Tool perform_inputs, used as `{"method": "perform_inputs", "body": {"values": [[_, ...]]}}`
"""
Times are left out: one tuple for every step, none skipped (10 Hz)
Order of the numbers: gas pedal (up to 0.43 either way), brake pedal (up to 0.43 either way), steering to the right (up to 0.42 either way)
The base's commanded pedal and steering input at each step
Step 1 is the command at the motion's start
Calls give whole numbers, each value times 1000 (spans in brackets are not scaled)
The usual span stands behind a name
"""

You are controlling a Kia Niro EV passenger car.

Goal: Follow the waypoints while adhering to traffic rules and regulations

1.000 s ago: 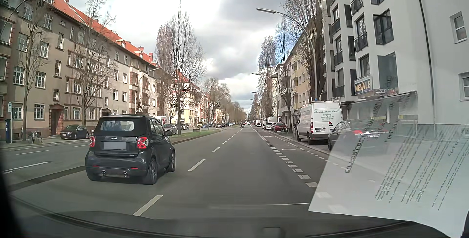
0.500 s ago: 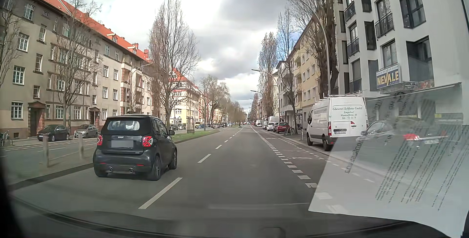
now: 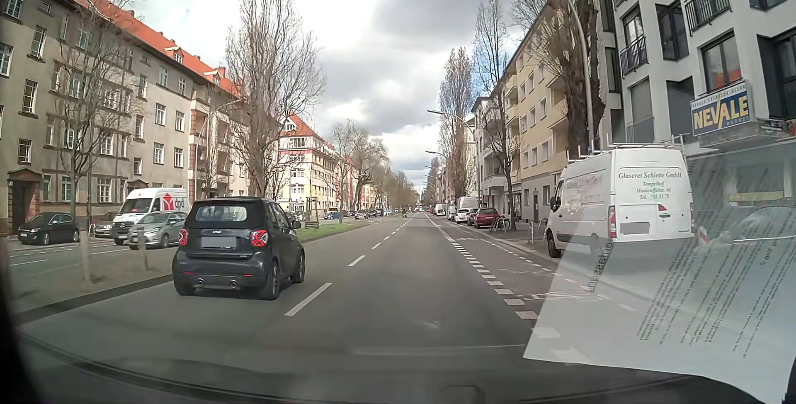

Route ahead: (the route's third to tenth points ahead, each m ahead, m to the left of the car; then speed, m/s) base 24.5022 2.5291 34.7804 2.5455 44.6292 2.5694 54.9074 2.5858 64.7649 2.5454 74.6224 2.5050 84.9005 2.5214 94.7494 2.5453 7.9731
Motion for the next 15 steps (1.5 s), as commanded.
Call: {"method": "perform_inputs", "body": {"values": [[0,37,0],[0,37,0],[0,37,0],[0,37,0],[0,37,0],[0,37,0],[0,37,0],[0,37,0],[0,37,0],[0,37,0],[0,30,0],[0,30,0],[0,37,0],[0,30,0],[0,30,0]]}}
